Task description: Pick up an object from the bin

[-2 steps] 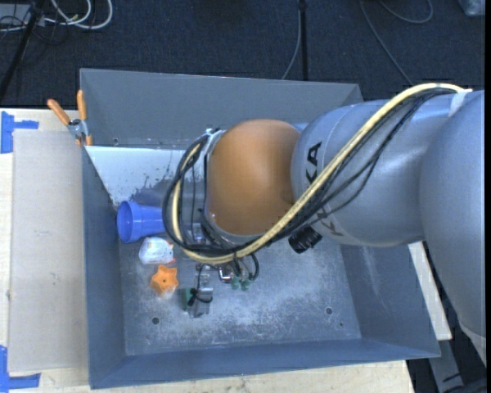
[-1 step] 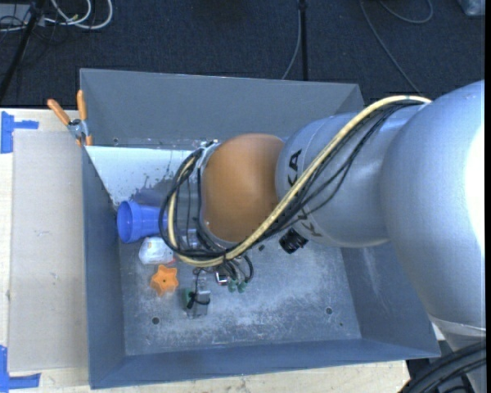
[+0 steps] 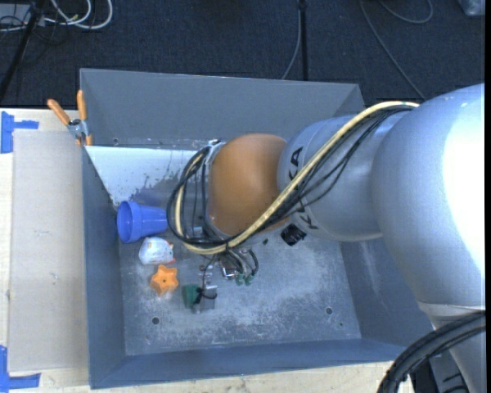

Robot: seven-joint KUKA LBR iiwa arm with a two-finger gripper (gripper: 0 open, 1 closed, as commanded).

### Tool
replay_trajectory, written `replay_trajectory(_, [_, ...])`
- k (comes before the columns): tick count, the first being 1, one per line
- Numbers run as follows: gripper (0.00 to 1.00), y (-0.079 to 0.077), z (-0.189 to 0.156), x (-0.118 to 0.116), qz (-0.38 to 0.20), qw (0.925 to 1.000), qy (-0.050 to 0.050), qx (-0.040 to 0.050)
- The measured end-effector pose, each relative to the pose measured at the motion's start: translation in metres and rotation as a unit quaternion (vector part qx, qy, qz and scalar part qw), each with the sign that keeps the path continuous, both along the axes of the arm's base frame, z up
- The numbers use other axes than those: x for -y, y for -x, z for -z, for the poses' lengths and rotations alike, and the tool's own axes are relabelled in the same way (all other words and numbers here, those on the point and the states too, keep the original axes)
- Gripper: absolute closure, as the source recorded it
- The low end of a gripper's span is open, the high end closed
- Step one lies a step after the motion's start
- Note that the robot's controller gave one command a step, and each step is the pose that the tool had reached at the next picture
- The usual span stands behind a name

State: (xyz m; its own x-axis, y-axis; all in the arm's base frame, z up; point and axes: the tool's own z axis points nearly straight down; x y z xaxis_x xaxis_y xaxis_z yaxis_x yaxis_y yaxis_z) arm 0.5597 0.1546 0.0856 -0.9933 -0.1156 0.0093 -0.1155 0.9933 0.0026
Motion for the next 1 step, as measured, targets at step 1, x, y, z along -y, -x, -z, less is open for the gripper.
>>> replay_trajectory(1, [1.00,-0.0063,0.0155,-0.0564,-0.099,0.9951,0.001,0.0042])
